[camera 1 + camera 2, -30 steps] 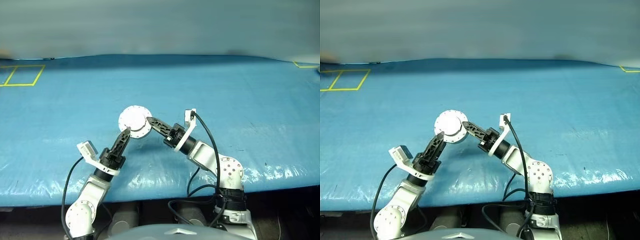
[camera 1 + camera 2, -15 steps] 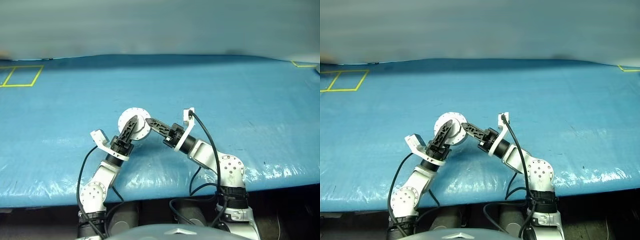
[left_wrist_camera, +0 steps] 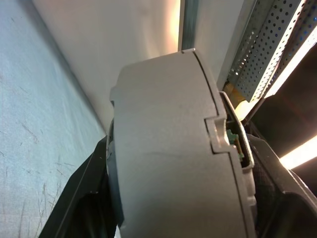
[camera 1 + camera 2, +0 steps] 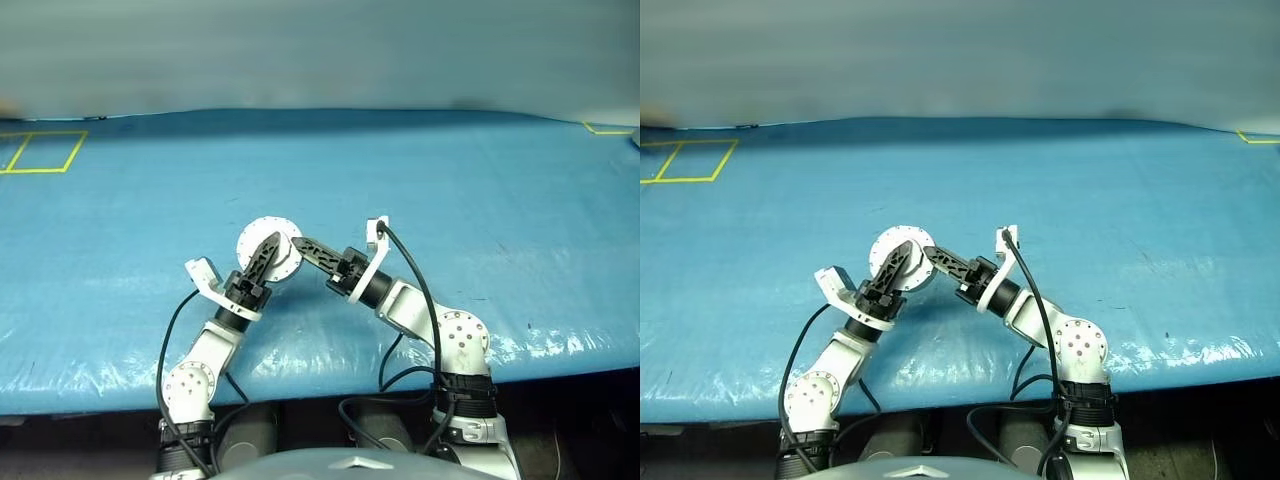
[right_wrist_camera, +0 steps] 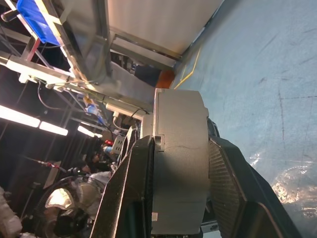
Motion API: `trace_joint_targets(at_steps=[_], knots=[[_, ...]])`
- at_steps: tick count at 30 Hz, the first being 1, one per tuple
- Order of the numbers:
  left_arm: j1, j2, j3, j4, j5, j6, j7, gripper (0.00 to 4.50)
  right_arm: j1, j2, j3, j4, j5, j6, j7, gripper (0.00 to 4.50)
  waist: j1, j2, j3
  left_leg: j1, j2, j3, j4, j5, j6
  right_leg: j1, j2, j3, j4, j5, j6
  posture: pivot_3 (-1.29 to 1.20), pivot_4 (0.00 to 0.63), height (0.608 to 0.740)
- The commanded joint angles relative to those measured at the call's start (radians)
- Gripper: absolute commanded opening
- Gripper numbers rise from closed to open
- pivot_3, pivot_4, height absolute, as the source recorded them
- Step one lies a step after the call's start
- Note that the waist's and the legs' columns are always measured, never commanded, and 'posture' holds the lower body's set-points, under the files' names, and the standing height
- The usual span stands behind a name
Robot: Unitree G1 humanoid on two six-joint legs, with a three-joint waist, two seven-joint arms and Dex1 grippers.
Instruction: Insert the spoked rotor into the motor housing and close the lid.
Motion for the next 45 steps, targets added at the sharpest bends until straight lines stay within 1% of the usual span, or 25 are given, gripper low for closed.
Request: trace_joint_targets(at_steps=[1, 4, 8, 11, 13, 15, 16, 17, 18, 21, 22, 23, 27, 31, 33, 36, 38, 40, 43, 45], knots=[[-0.002, -0.022, -0.045, -0.071, 0.000, 0.031, 0.025, 2.73, -0.021, 0.032, -0.001, -0.047, 0.022, -0.034, -0.004, 1.20, 0.002, 0.000, 0.000, 0.000, 0.000, 0.000, 0.000, 0.000, 0.000, 0.000, 0.000, 0.000, 0.000, 0.000, 0.000, 0.00, 0.150, 0.740], [0.002, -0.012, -0.044, -0.092, -0.046, 0.054, 0.010, 2.72, -0.020, 0.041, -0.003, -0.047, 0.016, -0.039, -0.011, 1.20, 0.002, 0.000, 0.000, 0.000, 0.000, 0.000, 0.000, 0.000, 0.000, 0.000, 0.000, 0.000, 0.000, 0.000, 0.000, 0.00, 0.150, 0.740], [0.004, -0.005, -0.045, -0.098, -0.050, 0.050, 0.019, 2.65, -0.016, 0.046, -0.002, -0.059, -0.001, -0.060, 0.007, 1.20, 0.001, -0.001, 0.000, 0.000, 0.000, 0.000, 0.000, 0.000, 0.000, 0.000, 0.000, 0.000, 0.000, 0.000, 0.000, 0.00, 0.150, 0.740], [-0.004, -0.004, -0.037, -0.095, -0.045, 0.045, 0.062, 2.63, -0.015, 0.038, 0.005, -0.070, -0.016, -0.067, 0.027, 1.20, 0.001, -0.001, 0.000, 0.000, 0.000, 0.000, 0.000, 0.000, 0.000, 0.000, 0.000, 0.000, 0.000, 0.000, 0.000, 0.00, 0.150, 0.740], [-0.007, 0.002, -0.042, -0.098, -0.054, 0.047, 0.022, 2.63, -0.015, 0.039, 0.006, -0.069, -0.017, -0.066, 0.030, 1.20, 0.001, -0.001, 0.000, 0.000, 0.000, 0.000, 0.000, 0.000, 0.000, 0.000, 0.000, 0.000, 0.000, 0.000, 0.000, 0.00, 0.150, 0.740], [-0.005, -0.003, -0.038, -0.099, -0.064, 0.046, 0.025, 2.61, -0.013, 0.040, 0.008, -0.069, -0.020, -0.068, 0.031, 1.95, 0.001, -0.001, 0.000, 0.000, 0.000, 0.000, 0.000, 0.000, 0.000, 0.000, 0.000, 0.000, 0.000, 0.000, 0.000, 0.00, 0.150, 0.740], [-0.004, -0.005, -0.035, -0.099, -0.067, 0.047, 0.031, 2.55, -0.013, 0.041, 0.008, -0.069, -0.021, -0.070, 0.031, 2.16, 0.001, -0.001, 0.000, 0.000, 0.000, 0.000, 0.000, 0.000, 0.000, 0.000, 0.000, 0.000, 0.000, 0.000, 0.000, 0.00, 0.150, 0.740], [-0.004, -0.001, -0.035, -0.100, -0.066, 0.051, 0.033, 2.38, -0.012, 0.041, 0.009, -0.069, -0.022, -0.072, 0.031, 2.49, 0.001, -0.001, 0.000, 0.000, 0.000, 0.000, 0.000, 0.000, 0.000, 0.000, 0.000, 0.000, 0.000, 0.000, 0.000, 0.00, 0.150, 0.740], [-0.003, 0.003, -0.035, -0.100, -0.064, 0.056, 0.032, 2.36, -0.011, 0.041, 0.011, -0.069, -0.022, -0.073, 0.031, 2.89, 0.001, -0.001, 0.000, 0.000, 0.000, 0.000, 0.000, 0.000, 0.000, 0.000, 0.000, 0.000, 0.000, 0.000, 0.000, 0.00, 0.150, 0.740], [-0.005, 0.006, -0.029, -0.102, -0.037, 0.054, 0.083, 2.36, -0.010, 0.039, 0.013, -0.070, -0.027, -0.075, 0.025, 3.83, 0.000, -0.001, 0.000, 0.000, 0.000, 0.000, 0.000, 0.000, 0.000, 0.000, 0.000, 0.000, 0.000, 0.000, 0.000, 0.00, 0.150, 0.740], [-0.006, 0.005, -0.027, -0.102, -0.035, 0.053, 0.090, 2.36, -0.011, 0.038, 0.014, -0.070, -0.027, -0.072, 0.020, 4.22, 0.000, -0.001, 0.000, 0.000, 0.000, 0.000, 0.000, 0.000, 0.000, 0.000, 0.000, 0.000, 0.000, 0.000, 0.000, 0.00, 0.150, 0.740], [-0.008, 0.005, -0.025, -0.104, -0.034, 0.052, 0.089, 2.36, -0.013, 0.037, 0.015, -0.067, -0.024, -0.067, 0.016, 4.48, 0.001, -0.001, 0.000, 0.000, 0.000, 0.000, 0.000, 0.000, 0.000, 0.000, 0.000, 0.000, 0.000, 0.000, 0.000, 0.00, 0.150, 0.740], [-0.022, 0.003, 0.005, -0.091, -0.025, 0.021, 0.081, 2.36, -0.017, 0.041, 0.013, -0.055, -0.017, -0.060, 0.001, 4.48, 0.001, -0.001, 0.000, 0.000, 0.000, 0.000, 0.000, 0.000, 0.000, 0.000, 0.000, 0.000, 0.000, 0.000, 0.000, 0.00, 0.150, 0.740], [-0.077, 0.014, 0.104, -0.062, -0.051, -0.032, 0.097, 2.36, -0.016, 0.039, 0.006, -0.051, -0.034, -0.074, -0.014, 4.48, 0.000, -0.001, 0.000, 0.000, 0.000, 0.000, 0.000, 0.000, 0.000, 0.000, 0.000, 0.000, 0.001, 0.000, 0.000, 0.00, 0.150, 0.740], [-0.108, 0.026, 0.144, -0.037, -0.028, -0.065, 0.111, 2.36, -0.013, 0.027, 0.008, -0.053, -0.077, -0.091, -0.031, 4.48, 0.001, -0.001, 0.000, 0.001, 0.000, 0.000, 0.000, 0.000, 0.000, 0.000, 0.001, 0.000, 0.001, 0.000, 0.000, 0.00, 0.150, 0.740], [-0.155, 0.043, 0.193, 0.011, 0.023, -0.126, 0.126, 2.36, -0.010, -0.015, 0.049, -0.060, -0.209, -0.122, -0.056, 4.48, 0.002, -0.001, 0.000, 0.000, -0.001, 0.000, 0.000, 0.000, 0.000, 0.000, 0.000, 0.000, 0.001, 0.000, 0.000, 0.00, 0.150, 0.740], [-0.187, 0.064, 0.210, 0.058, 0.065, -0.142, 0.152, 2.36, -0.001, -0.010, 0.045, -0.064, -0.230, -0.141, -0.064, 4.48, 0.004, -0.001, 0.001, 0.000, -0.001, 0.001, 0.000, 0.000, 0.000, 0.000, 0.000, 0.000, 0.000, 0.002, 0.000, 0.00, 0.150, 0.740], [-0.218, 0.088, 0.213, 0.113, 0.119, -0.149, 0.187, 2.36, 0.012, -0.024, 0.066, -0.079, -0.290, -0.164, -0.056, 4.48, 0.007, -0.001, 0.001, 0.000, -0.001, 0.001, 0.000, 0.000, 0.000, 0.000, 0.000, 0.000, 0.000, 0.004, 0.001, 0.00, 0.150, 0.740], [-0.252, 0.114, 0.210, 0.180, 0.177, -0.148, 0.207, 2.36, 0.028, -0.079, 0.154, -0.102, -0.496, -0.258, -0.073, 4.48, 0.008, -0.002, 0.001, 0.000, -0.002, 0.001, 0.000, 0.000, 0.000, 0.000, 0.001, 0.000, 0.000, 0.005, 0.003, 0.00, 0.150, 0.740], [-0.291, 0.127, 0.234, 0.238, 0.211, -0.161, 0.251, 2.36, 0.042, -0.098, 0.193, -0.115, -0.564, -0.288, -0.065, 4.48, 0.009, -0.003, 0.001, 0.000, -0.003, 0.001, 0.000, 0.000, -0.001, 0.000, 0.001, 0.000, 0.000, 0.005, 0.004, 0.00, 0.150, 0.740]])
